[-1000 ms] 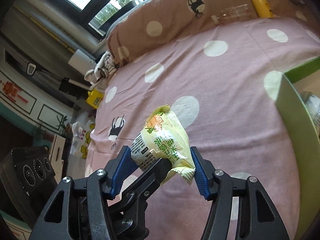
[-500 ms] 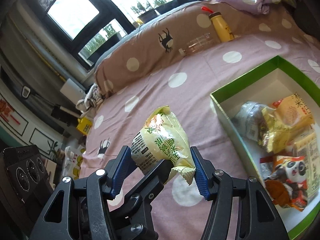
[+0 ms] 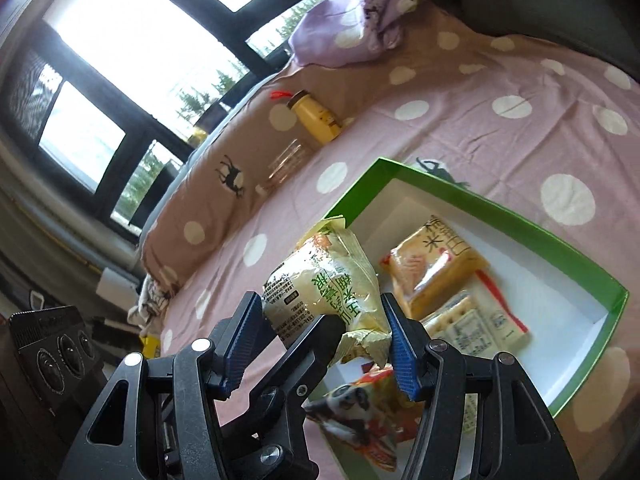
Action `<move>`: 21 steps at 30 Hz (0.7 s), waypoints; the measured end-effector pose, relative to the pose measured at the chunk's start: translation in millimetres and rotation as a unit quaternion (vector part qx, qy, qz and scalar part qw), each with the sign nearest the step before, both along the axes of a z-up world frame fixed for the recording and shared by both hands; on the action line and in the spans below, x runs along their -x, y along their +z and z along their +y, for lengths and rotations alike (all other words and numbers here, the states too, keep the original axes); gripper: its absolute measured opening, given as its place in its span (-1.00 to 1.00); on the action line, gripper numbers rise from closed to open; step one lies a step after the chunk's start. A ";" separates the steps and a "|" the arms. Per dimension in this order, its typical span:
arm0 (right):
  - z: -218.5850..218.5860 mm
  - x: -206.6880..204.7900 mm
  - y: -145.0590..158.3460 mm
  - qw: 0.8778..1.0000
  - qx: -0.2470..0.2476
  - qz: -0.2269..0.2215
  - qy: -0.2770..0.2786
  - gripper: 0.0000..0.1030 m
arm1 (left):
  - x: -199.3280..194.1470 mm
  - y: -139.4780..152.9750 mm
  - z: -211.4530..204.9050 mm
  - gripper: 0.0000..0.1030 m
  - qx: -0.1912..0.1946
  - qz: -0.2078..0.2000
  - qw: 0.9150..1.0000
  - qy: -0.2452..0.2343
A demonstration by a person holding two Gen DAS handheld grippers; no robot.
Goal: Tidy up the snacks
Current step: 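Carry the cracker bag into the green box and open the right gripper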
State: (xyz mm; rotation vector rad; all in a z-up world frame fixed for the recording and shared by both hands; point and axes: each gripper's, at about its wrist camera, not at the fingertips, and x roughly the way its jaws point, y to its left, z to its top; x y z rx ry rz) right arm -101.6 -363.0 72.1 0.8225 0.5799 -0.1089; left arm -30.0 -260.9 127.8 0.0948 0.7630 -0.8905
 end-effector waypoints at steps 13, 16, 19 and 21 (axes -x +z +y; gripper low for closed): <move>-31.9 2.7 -27.3 0.997 -0.039 0.056 -0.035 0.22 | -1.1 -20.3 -32.4 -0.01 -0.028 0.042 0.999 -0.020; -35.8 -0.3 -33.3 0.996 -0.049 0.065 -0.031 0.22 | -2.1 -23.4 -34.1 -0.01 -0.033 0.047 0.998 -0.019; -36.4 -2.6 -35.7 0.996 -0.047 0.074 -0.033 0.22 | -4.0 -26.9 -33.6 -0.01 -0.034 0.055 0.998 -0.018; -36.1 -4.3 -37.3 0.995 -0.047 0.079 -0.032 0.22 | -5.3 -29.3 -33.3 -0.01 -0.036 0.061 0.997 -0.017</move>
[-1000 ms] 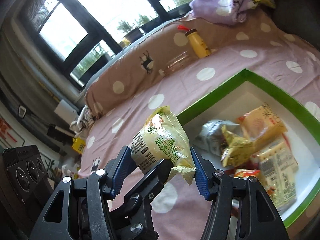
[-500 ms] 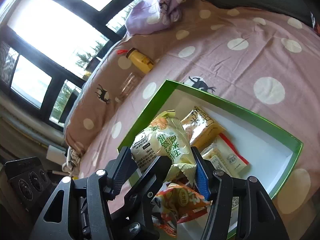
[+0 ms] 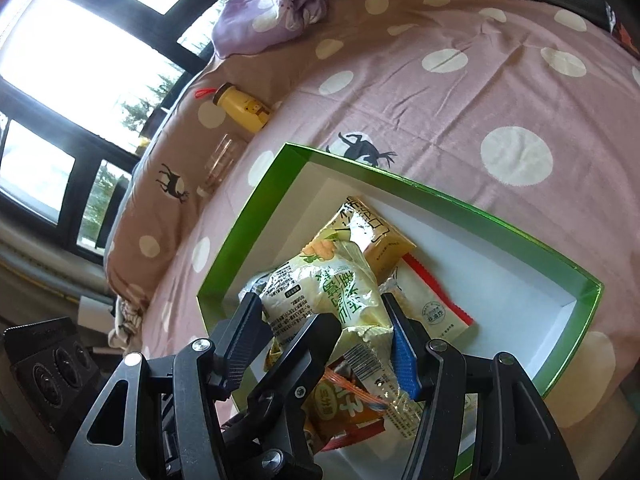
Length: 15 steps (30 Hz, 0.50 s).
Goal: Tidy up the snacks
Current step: 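Carry the cracker bag into the green box and open the right gripper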
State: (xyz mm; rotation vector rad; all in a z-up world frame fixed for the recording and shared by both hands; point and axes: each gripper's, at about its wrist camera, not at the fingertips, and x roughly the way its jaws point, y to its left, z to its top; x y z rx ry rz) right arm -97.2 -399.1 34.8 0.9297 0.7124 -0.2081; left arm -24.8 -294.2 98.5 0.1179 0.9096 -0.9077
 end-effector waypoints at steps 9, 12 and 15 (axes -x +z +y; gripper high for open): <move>-1.3 -5.8 -7.6 1.000 -0.003 0.023 0.002 0.22 | -5.9 -8.7 -1.6 0.00 -0.008 0.023 1.000 0.005; -1.4 -7.8 -9.5 1.000 -0.002 0.030 0.001 0.22 | -6.6 -10.3 -0.7 0.00 -0.006 0.026 1.000 0.006; -1.8 -8.3 -9.9 0.999 -0.002 0.032 0.000 0.22 | -7.4 -11.9 -0.2 0.04 -0.008 0.029 1.000 0.008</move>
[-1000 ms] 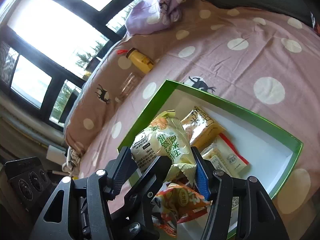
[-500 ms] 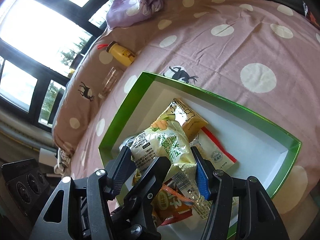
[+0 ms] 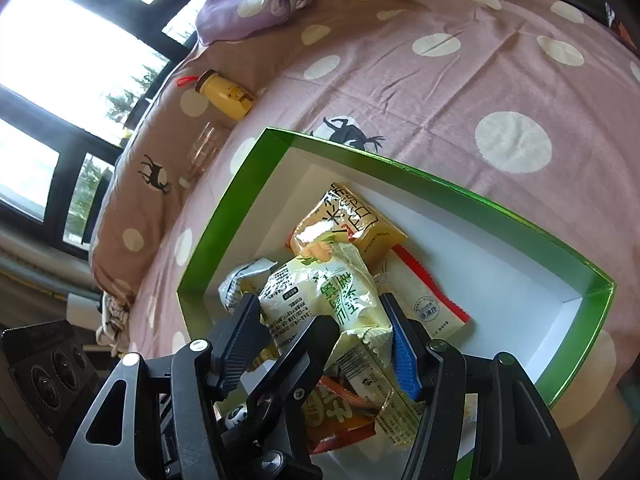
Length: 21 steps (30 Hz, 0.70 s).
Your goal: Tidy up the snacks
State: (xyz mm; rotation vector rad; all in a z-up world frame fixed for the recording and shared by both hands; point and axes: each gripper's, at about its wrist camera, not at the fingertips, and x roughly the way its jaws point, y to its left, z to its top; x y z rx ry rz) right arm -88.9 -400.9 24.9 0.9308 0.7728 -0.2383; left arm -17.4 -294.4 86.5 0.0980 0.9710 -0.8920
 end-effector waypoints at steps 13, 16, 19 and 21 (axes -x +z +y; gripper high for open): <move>3.9 13.9 24.8 0.998 0.055 -0.028 -0.030 0.59 | 9.1 25.6 20.4 0.79 -0.017 -0.057 0.998 0.034; 7.7 21.0 37.2 0.996 0.068 -0.050 -0.035 0.70 | 16.3 36.9 28.8 0.96 -0.025 -0.085 0.995 0.051; 11.8 28.6 48.3 0.993 0.086 -0.064 -0.042 0.75 | 21.8 45.0 37.2 0.99 -0.019 -0.094 0.994 0.056; 13.8 32.6 54.3 0.992 0.097 -0.069 -0.048 0.77 | 24.2 48.0 41.3 0.99 -0.018 -0.097 0.993 0.059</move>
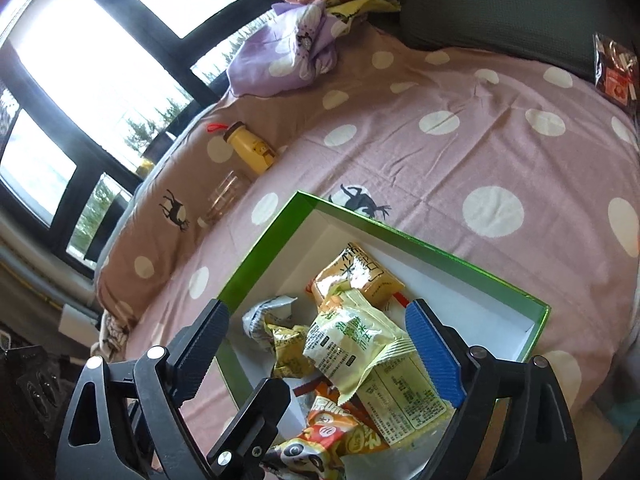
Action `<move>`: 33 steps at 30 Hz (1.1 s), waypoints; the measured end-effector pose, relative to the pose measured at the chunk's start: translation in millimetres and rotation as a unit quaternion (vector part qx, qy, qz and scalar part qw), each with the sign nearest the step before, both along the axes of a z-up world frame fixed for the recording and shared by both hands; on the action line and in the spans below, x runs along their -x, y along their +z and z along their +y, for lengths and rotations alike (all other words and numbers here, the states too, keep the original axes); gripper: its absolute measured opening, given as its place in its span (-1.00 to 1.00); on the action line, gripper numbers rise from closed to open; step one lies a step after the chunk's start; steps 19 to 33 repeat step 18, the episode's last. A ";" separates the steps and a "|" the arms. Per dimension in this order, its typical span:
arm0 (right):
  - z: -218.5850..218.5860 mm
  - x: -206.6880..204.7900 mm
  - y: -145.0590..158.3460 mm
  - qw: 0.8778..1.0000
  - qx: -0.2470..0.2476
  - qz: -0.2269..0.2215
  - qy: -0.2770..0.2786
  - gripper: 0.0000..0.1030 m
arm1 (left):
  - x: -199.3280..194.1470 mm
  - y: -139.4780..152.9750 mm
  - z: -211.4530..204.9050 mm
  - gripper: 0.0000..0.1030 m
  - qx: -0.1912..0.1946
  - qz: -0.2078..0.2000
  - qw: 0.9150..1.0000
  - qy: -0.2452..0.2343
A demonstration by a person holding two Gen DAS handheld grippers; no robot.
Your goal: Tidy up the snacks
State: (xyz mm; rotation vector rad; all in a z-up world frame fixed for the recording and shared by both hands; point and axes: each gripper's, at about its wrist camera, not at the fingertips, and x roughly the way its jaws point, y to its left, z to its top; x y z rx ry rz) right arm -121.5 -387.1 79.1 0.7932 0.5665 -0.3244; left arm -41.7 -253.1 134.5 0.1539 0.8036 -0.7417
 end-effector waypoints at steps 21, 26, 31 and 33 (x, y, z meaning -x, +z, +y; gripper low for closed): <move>2.8 13.4 7.8 0.998 0.032 0.023 -0.044 0.78 | 11.7 -2.0 7.7 0.99 0.000 -0.005 1.000 0.002; 2.8 13.4 7.8 0.998 0.032 0.023 -0.044 0.78 | 11.7 -2.0 7.7 0.99 0.000 -0.005 1.000 0.002; 2.8 13.4 7.8 0.998 0.032 0.023 -0.044 0.78 | 11.7 -2.0 7.7 0.99 0.000 -0.005 1.000 0.002; 2.8 13.4 7.8 0.998 0.032 0.023 -0.044 0.78 | 11.7 -2.0 7.7 0.99 0.000 -0.005 1.000 0.002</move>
